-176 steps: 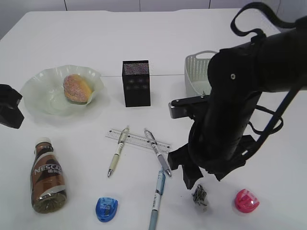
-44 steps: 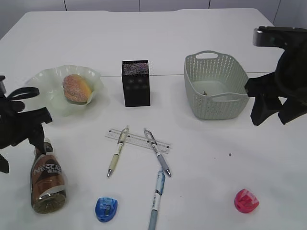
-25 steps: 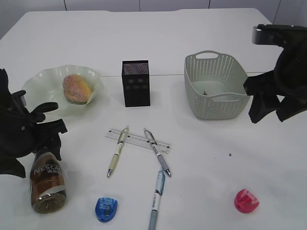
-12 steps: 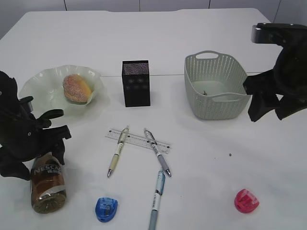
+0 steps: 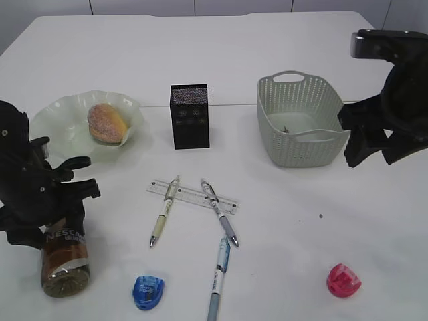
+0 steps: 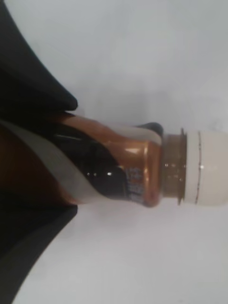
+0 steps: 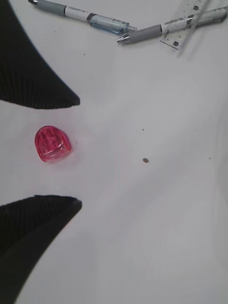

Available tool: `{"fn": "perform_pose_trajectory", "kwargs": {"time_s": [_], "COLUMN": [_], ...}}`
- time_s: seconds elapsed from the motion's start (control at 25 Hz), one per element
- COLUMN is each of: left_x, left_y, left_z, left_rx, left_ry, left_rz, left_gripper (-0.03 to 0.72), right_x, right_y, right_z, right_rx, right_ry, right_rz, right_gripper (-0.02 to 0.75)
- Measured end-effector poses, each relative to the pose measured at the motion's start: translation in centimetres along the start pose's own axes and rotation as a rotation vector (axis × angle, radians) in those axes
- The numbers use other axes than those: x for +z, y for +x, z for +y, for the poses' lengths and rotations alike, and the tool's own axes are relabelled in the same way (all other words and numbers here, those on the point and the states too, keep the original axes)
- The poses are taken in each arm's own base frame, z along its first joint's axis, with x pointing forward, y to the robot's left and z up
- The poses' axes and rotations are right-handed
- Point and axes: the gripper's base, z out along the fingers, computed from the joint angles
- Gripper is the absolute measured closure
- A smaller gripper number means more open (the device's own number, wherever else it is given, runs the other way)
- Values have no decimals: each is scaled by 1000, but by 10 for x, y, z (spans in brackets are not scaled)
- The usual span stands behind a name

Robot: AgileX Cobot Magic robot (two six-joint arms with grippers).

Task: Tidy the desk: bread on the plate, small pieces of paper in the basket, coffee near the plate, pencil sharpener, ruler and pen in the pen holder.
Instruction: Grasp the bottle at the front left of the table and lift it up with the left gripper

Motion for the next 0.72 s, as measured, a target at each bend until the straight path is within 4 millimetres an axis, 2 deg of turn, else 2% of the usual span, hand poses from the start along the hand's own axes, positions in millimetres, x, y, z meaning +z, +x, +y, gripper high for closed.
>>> {"fn": "perform_pose_trajectory", "kwargs": {"time_s": [0.4,0.6,0.72], "left_x": [-1,-6,-19], "left_y": [-2,-5,-12], "left_z": [5,2,-6], "left_rx": [92,357,539], "left_ry": [-71,-97,-87], "left_rz": [-4,35,45], "left_gripper": [292,293,295], "right_x": [0,0,0], "right_y": [0,0,0], "right_z": [0,0,0], "right_rx": [-2,-2,-2], "right_ry": [0,0,0], "right_rz": [-1,-1,-1], "right_gripper": [311,311,311]}}
